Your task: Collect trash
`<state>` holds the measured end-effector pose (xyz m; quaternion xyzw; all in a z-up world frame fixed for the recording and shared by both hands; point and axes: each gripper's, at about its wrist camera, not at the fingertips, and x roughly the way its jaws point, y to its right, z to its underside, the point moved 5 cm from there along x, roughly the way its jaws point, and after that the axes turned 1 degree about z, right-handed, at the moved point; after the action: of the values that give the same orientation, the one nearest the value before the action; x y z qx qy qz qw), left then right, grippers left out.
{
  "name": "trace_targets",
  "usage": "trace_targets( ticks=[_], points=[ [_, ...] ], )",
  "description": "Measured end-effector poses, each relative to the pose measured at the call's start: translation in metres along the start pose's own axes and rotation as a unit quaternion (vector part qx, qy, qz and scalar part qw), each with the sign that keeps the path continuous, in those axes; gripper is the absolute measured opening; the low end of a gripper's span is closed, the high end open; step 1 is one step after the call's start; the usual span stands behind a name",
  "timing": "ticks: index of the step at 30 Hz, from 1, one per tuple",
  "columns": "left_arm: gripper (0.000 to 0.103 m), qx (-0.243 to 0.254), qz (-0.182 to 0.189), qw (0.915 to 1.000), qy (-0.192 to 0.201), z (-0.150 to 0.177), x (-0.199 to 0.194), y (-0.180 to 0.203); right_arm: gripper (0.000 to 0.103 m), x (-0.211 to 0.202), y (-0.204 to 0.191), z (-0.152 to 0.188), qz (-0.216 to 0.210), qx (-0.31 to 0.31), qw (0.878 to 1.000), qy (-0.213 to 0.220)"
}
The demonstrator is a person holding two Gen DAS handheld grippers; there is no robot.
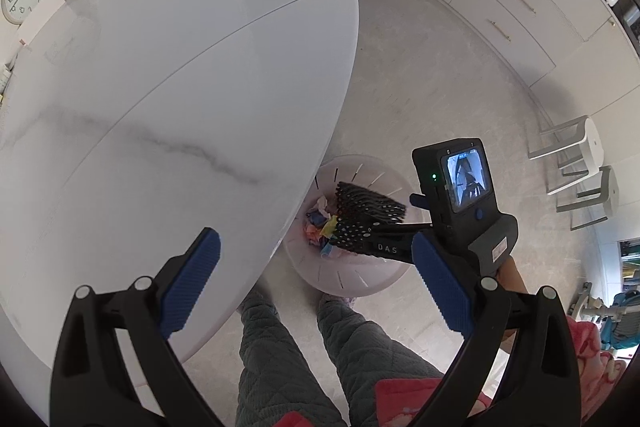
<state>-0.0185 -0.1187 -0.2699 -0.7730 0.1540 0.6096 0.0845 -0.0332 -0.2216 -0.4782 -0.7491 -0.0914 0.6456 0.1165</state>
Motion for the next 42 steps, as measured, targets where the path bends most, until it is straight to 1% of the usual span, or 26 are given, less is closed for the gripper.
trace_targets(
  ticks=[1,2,4,5,7,9,11,13,16,18,21,24,28,32,35,38,42],
  points=[
    [0.092,0.002,-0.001,1.0000,-0.001,0.000,0.001,0.000,0.087,-0.001,0.001,0.002,-0.003,0.005,1.000,0.002],
    [0.092,0.003,-0.002,1.0000,-0.003,0.000,0.003,0.001,0.091,-0.004,0.001,0.002,-0.007,0.010,1.000,0.005],
    [0.092,0.001,0.002,1.0000,-0.005,0.000,0.005,0.002,0.092,-0.014,0.007,-0.002,-0.005,0.019,1.000,0.013],
    [0.092,-0.001,0.003,1.0000,-0.006,0.000,0.005,0.003,0.092,-0.021,0.010,0.000,0.002,0.024,1.000,0.018],
    [0.092,-0.002,0.006,1.0000,-0.005,-0.002,0.006,0.006,0.093,-0.043,0.016,0.002,0.033,0.027,0.999,0.033],
    [0.092,0.001,0.007,1.0000,0.001,-0.004,0.004,0.011,0.093,-0.076,0.023,0.004,0.061,0.024,0.996,0.053],
    [0.092,0.003,0.008,0.9999,0.007,-0.006,0.000,0.016,0.098,-0.109,0.025,0.006,0.081,0.024,0.994,0.071],
    [0.092,0.004,0.008,0.9999,0.013,-0.009,-0.005,0.021,0.100,-0.147,0.024,0.011,0.100,0.025,0.990,0.094],
    [0.092,0.008,0.005,0.9996,0.025,-0.013,-0.018,0.029,0.100,-0.198,0.019,0.015,0.117,0.023,0.985,0.127],
    [0.092,0.012,0.002,0.9992,0.039,-0.016,-0.032,0.033,0.100,-0.233,0.017,0.011,0.121,0.028,0.981,0.148],
    [0.092,0.014,-0.001,0.9978,0.065,-0.022,-0.057,0.035,0.100,-0.277,0.007,0.011,0.112,0.027,0.977,0.177],
    [0.092,0.012,0.000,0.9966,0.082,-0.027,-0.079,0.034,0.100,-0.304,0.001,0.006,0.113,0.009,0.974,0.196],
    [0.092,0.015,-0.005,0.9949,0.099,-0.033,-0.095,0.029,0.101,-0.315,-0.012,0.001,0.104,-0.001,0.972,0.209],
    [0.092,0.009,-0.005,0.9952,0.097,-0.036,-0.098,0.019,0.101,-0.313,-0.023,-0.004,0.099,0.003,0.973,0.209],
    [0.092,0.002,-0.003,0.9952,0.098,-0.036,-0.102,0.008,0.101,-0.310,-0.032,-0.010,0.094,0.001,0.974,0.205],
    [0.092,0.001,-0.010,0.9946,0.104,-0.037,-0.108,-0.006,0.101,-0.305,-0.042,-0.017,0.100,0.001,0.974,0.204],
    [0.092,0.001,-0.011,0.9942,0.107,-0.038,-0.113,-0.026,0.101,-0.302,-0.060,-0.025,0.095,0.006,0.975,0.201]
  ],
)
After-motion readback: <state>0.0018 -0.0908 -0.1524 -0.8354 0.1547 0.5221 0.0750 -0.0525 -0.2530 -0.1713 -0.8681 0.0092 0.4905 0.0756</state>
